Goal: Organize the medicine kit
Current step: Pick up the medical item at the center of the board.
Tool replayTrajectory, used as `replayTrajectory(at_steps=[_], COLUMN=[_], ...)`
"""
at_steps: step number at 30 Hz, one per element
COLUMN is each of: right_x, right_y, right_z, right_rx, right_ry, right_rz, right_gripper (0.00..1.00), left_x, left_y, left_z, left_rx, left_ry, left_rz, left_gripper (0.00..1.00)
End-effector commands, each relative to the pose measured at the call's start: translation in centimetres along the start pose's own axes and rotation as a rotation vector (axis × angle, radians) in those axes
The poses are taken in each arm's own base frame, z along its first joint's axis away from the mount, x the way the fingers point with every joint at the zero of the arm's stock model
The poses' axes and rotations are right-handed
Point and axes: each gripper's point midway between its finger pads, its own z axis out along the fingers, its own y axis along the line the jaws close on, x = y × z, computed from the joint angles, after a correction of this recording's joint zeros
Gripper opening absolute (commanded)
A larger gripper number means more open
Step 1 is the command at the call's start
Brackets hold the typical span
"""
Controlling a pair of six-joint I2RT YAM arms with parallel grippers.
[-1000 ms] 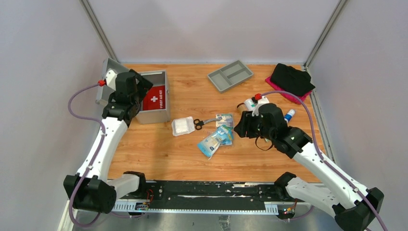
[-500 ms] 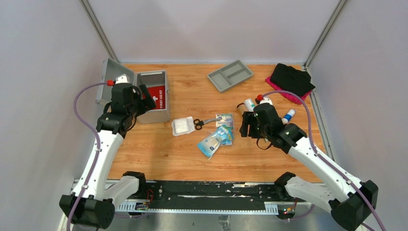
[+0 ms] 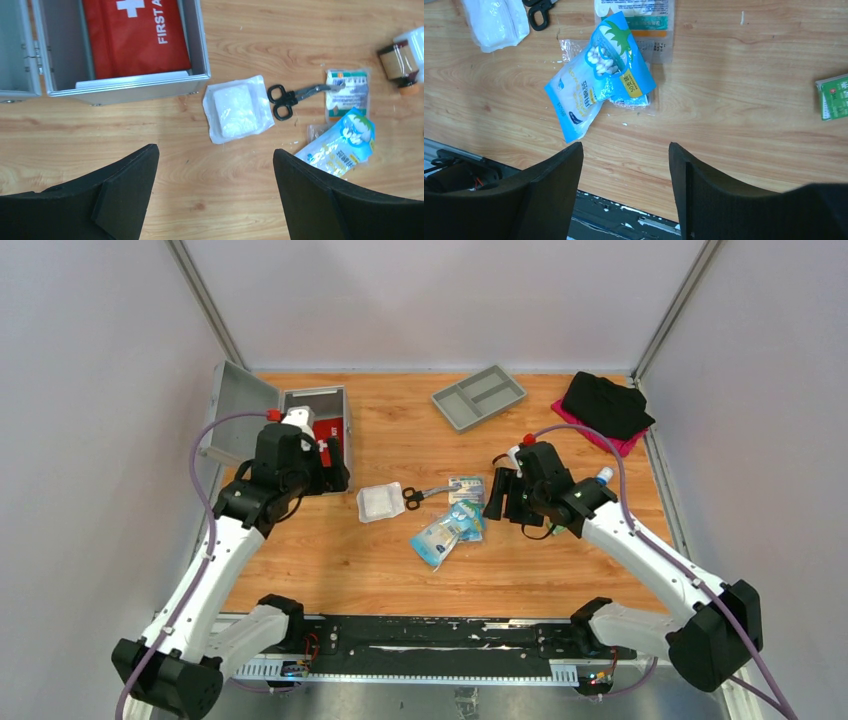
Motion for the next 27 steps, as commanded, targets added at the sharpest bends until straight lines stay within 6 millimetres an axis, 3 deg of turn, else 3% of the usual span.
replayTrajectory(at_steps=[1, 7, 12, 17, 27], right_x=[0.5, 1.6, 3.1, 5.1, 5.4], right_y=[0.2, 1.8, 4.2, 6.1, 4.7], right_z=[-0.2, 0.9, 3.4, 5.7, 10.2], right_rx=[-0.017, -0.112, -0.169, -0.119, 0.035], right_ry=[0.01, 0.055, 0.068, 0.035, -0.031], right_rz=[0.092, 0.179, 0.298, 0.32, 0.39], right_gripper=[0.68, 0.67, 0.66, 0.67, 0.64], left_x=[0.6, 1.1, 0.7, 0.6, 3.0], left_y=[-1.4, -2.4, -2.6, -3.0, -3.3], left_z=[0.0, 0.0, -0.9, -1.7, -1.0], left_rx=[0.042, 0.045, 0.023, 0.057, 0.097], left_ry=[0.04, 0.041, -0.004, -0.02, 0.048], left_rz=[0.085, 0.162, 0.214, 0.207, 0.232], left_gripper=[0.89, 0.86, 0.87, 0.88, 0.88])
